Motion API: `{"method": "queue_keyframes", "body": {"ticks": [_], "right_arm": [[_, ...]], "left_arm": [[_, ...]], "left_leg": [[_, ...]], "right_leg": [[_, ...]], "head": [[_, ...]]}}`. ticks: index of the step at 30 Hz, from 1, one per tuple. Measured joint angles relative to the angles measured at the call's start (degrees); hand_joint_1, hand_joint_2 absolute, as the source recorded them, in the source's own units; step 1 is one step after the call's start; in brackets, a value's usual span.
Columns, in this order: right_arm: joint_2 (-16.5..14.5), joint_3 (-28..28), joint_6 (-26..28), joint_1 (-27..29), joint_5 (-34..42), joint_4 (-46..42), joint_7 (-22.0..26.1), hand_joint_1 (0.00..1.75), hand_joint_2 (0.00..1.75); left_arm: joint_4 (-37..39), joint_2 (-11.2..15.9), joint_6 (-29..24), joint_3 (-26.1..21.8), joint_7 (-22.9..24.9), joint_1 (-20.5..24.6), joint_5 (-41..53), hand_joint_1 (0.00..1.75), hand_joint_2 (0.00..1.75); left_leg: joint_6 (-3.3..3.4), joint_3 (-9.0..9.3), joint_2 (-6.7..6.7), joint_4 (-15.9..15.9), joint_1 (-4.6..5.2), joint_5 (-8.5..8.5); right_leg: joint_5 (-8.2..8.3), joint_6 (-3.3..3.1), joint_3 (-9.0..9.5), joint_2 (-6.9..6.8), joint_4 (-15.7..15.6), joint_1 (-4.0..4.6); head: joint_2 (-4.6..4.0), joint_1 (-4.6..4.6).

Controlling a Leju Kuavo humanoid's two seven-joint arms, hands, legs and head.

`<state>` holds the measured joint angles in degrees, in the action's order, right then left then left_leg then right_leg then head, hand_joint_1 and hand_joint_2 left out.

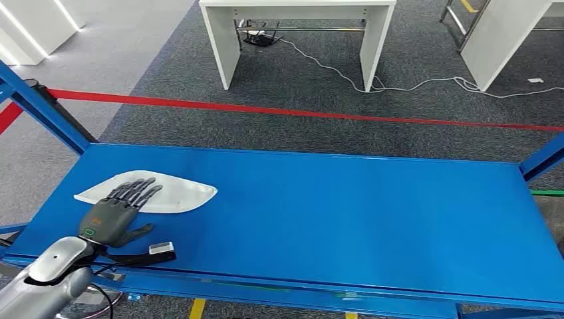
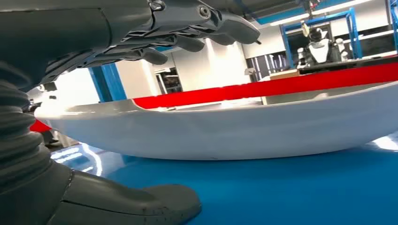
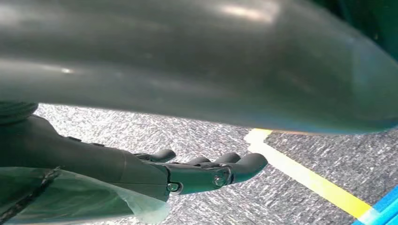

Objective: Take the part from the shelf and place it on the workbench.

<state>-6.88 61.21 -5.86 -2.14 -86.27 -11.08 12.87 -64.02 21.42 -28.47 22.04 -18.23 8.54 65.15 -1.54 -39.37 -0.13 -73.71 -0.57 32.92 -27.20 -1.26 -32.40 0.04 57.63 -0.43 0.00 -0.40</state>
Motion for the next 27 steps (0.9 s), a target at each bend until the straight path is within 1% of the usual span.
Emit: {"method": "queue_keyframes", "body": {"ticks": [1,2,3,4,5,6,7,9,10,11,12,13,14,15,16,17,18,19,20,21,23,24,25,26,27], "right_arm": [[0.00,-0.01,-0.01,-0.01,0.00,0.00,0.01,0.00,0.00],[0.00,-0.02,-0.02,-0.01,0.01,0.00,0.02,0.00,0.00],[0.00,-0.04,-0.04,-0.01,0.04,0.01,0.05,0.00,0.00],[0.00,-0.05,-0.05,-0.03,0.08,0.01,0.10,0.00,0.00],[0.00,-0.05,-0.07,-0.04,0.14,0.02,0.16,0.00,0.00],[0.00,-0.05,-0.09,-0.04,0.22,0.02,0.21,0.00,0.00],[0.00,-0.05,-0.11,-0.04,0.31,0.02,0.25,0.00,0.00],[0.02,-0.05,-0.15,-0.03,0.47,0.02,0.28,0.00,0.00],[0.03,-0.05,-0.15,-0.03,0.55,0.02,0.29,0.00,0.00],[0.05,-0.05,-0.15,-0.01,0.59,0.02,0.31,0.00,0.00],[0.07,-0.05,-0.15,0.02,0.63,0.02,0.32,0.00,0.00],[0.07,-0.05,-0.15,0.07,0.66,0.02,0.33,0.00,0.00],[0.07,-0.05,-0.15,0.14,0.67,0.03,0.33,0.00,0.00],[0.07,-0.05,-0.15,0.22,0.67,0.03,0.33,0.00,0.00],[0.08,-0.05,-0.14,0.28,0.68,0.03,0.33,0.00,0.00],[0.10,-0.05,-0.11,0.29,0.70,0.03,0.34,0.00,0.00],[0.13,-0.05,-0.08,0.26,0.72,0.03,0.35,0.00,0.00],[0.15,-0.05,-0.04,0.19,0.74,0.03,0.38,0.00,0.00],[0.16,-0.06,-0.02,0.13,0.76,0.03,0.43,0.00,0.00],[0.16,-0.07,-0.02,0.11,0.77,0.04,0.48,0.00,0.00],[0.17,-0.07,-0.02,0.23,0.77,0.04,0.54,0.00,0.00],[0.17,-0.07,-0.01,0.27,0.77,0.04,0.55,0.00,0.00],[0.17,-0.06,0.00,0.26,0.78,0.04,0.58,0.00,0.00],[0.17,-0.05,0.01,0.20,0.79,0.04,0.62,0.00,0.00],[0.17,-0.06,0.02,0.16,0.80,0.04,0.67,0.00,0.00]], "left_arm": [[0.00,-0.01,0.30,0.10,0.05,0.01,-0.20,1.11,1.75],[0.00,-0.01,0.70,0.17,0.16,0.04,-0.43,1.27,1.75],[0.00,-0.01,1.60,0.32,0.42,0.08,-0.86,1.71,1.75],[0.00,0.01,2.65,0.45,0.80,0.15,-1.31,1.75,1.75],[0.00,0.02,3.77,0.56,1.25,0.22,-1.67,1.75,1.75],[0.00,0.04,4.82,0.66,1.71,0.27,-1.90,1.75,1.75],[0.00,0.09,5.72,0.74,2.10,0.30,-2.02,1.75,1.75],[0.00,0.28,7.07,0.86,2.60,0.30,-2.09,1.75,1.75],[0.00,0.37,7.54,0.93,2.74,0.26,-2.10,1.75,1.75],[0.00,0.41,7.84,1.02,2.82,0.20,-2.10,1.75,1.75],[0.00,0.42,8.08,1.14,2.90,0.07,-2.10,1.75,1.75],[0.00,0.42,8.22,1.25,2.93,-0.07,-2.10,1.75,1.75],[0.00,0.43,8.35,1.34,2.97,-0.21,-2.11,1.75,1.75],[0.00,0.43,8.44,1.40,3.01,-0.31,-2.13,1.75,1.75],[-0.01,0.44,8.51,1.41,3.04,-0.32,-2.18,1.75,1.75],[-0.02,0.45,8.57,1.41,3.07,-0.27,-2.26,1.75,1.75],[-0.07,0.48,8.63,1.41,3.09,-0.19,-2.38,1.75,1.75],[-0.17,0.56,8.70,1.39,3.15,-0.09,-2.50,1.75,1.75],[-0.27,0.67,8.86,1.37,3.22,0.00,-2.61,1.75,1.75],[-0.37,0.83,9.12,1.35,3.28,0.08,-2.75,1.75,1.75],[-0.53,1.21,9.92,1.30,3.25,0.21,-3.29,1.75,1.75],[-0.62,1.42,10.42,1.28,3.13,0.23,-3.65,1.75,1.75],[-0.72,1.61,10.94,1.26,2.99,0.24,-4.05,1.75,1.75],[-0.81,1.79,11.49,1.26,2.85,0.23,-4.39,1.75,1.75],[-0.87,1.90,12.07,1.26,2.66,0.19,-4.71,1.75,1.75]], "left_leg": [[0.12,1.04,0.00,2.16,0.01,-1.33],[0.28,2.19,0.00,4.55,0.03,-2.59],[0.61,4.18,0.00,8.71,0.10,-4.50],[0.94,5.95,0.00,12.47,0.22,-5.81],[1.22,7.06,0.00,14.88,0.36,-6.39],[1.48,7.52,0.00,15.99,0.52,-6.36],[1.71,7.57,-0.01,16.26,0.65,-6.31],[2.26,7.91,0.00,16.87,0.54,-6.69],[2.51,8.12,0.03,17.27,0.41,-6.93],[2.70,8.27,0.07,17.58,0.27,-7.16],[2.82,8.24,0.11,17.67,0.21,-7.24],[2.91,8.11,0.14,17.66,0.22,-7.28],[2.95,8.00,0.15,17.62,0.21,-7.31],[2.94,7.95,0.15,17.59,0.20,-7.31],[2.91,7.95,0.14,17.54,0.17,-7.29],[2.83,8.01,0.13,17.46,0.12,-7.24],[2.64,8.07,0.11,17.33,0.08,-7.13],[2.33,8.04,0.08,17.07,0.16,-6.93],[1.97,7.99,0.05,16.87,0.26,-6.78],[1.62,7.92,0.03,16.73,0.37,-6.70],[1.04,7.93,-0.01,16.71,0.37,-6.71],[0.77,7.91,-0.01,16.42,0.29,-6.43],[0.49,7.55,-0.01,15.40,0.20,-5.61],[0.23,6.69,-0.01,13.27,0.14,-4.19],[0.02,5.29,0.00,9.98,0.11,-2.32]], "right_leg": [[-0.01,0.01,0.06,0.02,0.00,0.01],[-0.02,0.04,0.14,0.03,0.00,0.02],[-0.06,0.11,0.25,0.04,0.01,0.05],[-0.13,0.28,0.29,0.06,0.07,0.14],[-0.16,0.53,0.26,0.05,0.10,0.21],[-0.17,0.84,0.22,0.03,0.08,0.22],[-0.14,1.20,0.23,-0.01,0.02,0.20],[-0.32,1.86,0.17,-0.03,0.06,0.17],[-1.03,2.18,-0.26,-0.01,0.86,0.20],[-2.34,2.43,-1.28,0.01,2.79,0.22],[-4.07,2.61,-2.79,0.01,5.86,0.17],[-5.86,2.77,-4.66,0.00,9.61,0.15],[-6.96,2.86,-6.26,-0.02,12.86,0.08],[-6.99,2.94,-7.05,-0.02,14.54,-0.01],[-5.95,2.99,-6.77,-0.04,14.03,-0.13],[-4.12,3.01,-5.42,-0.06,11.42,-0.26],[-2.29,3.02,-3.49,-0.08,7.62,-0.41],[-1.13,2.93,-1.53,-0.06,4.07,-0.46],[-0.55,2.70,-0.14,-0.01,1.56,-0.49],[-0.55,2.40,0.58,0.06,0.35,-0.45],[-0.63,1.56,0.76,0.11,0.25,-0.37],[-0.54,1.20,0.77,0.05,0.21,-0.39],[-0.43,0.82,0.78,-0.01,0.14,-0.44],[-0.31,0.53,0.77,-0.08,0.04,-0.51],[-0.28,0.33,0.72,-0.14,0.03,-0.49]], "head": [[0.00,0.00],[0.00,-0.01],[0.00,0.00],[0.00,0.02],[0.00,0.05],[0.00,0.06],[0.00,0.07],[0.00,0.10],[0.00,0.22],[0.00,0.36],[0.00,0.46],[0.00,0.53],[0.00,0.54],[0.00,0.53],[0.00,0.54],[0.00,0.55],[0.00,0.56],[0.00,0.58],[0.00,0.54],[0.00,0.49],[0.00,0.38],[0.00,0.35],[0.00,0.28],[0.00,0.21],[0.00,0.13]]}}
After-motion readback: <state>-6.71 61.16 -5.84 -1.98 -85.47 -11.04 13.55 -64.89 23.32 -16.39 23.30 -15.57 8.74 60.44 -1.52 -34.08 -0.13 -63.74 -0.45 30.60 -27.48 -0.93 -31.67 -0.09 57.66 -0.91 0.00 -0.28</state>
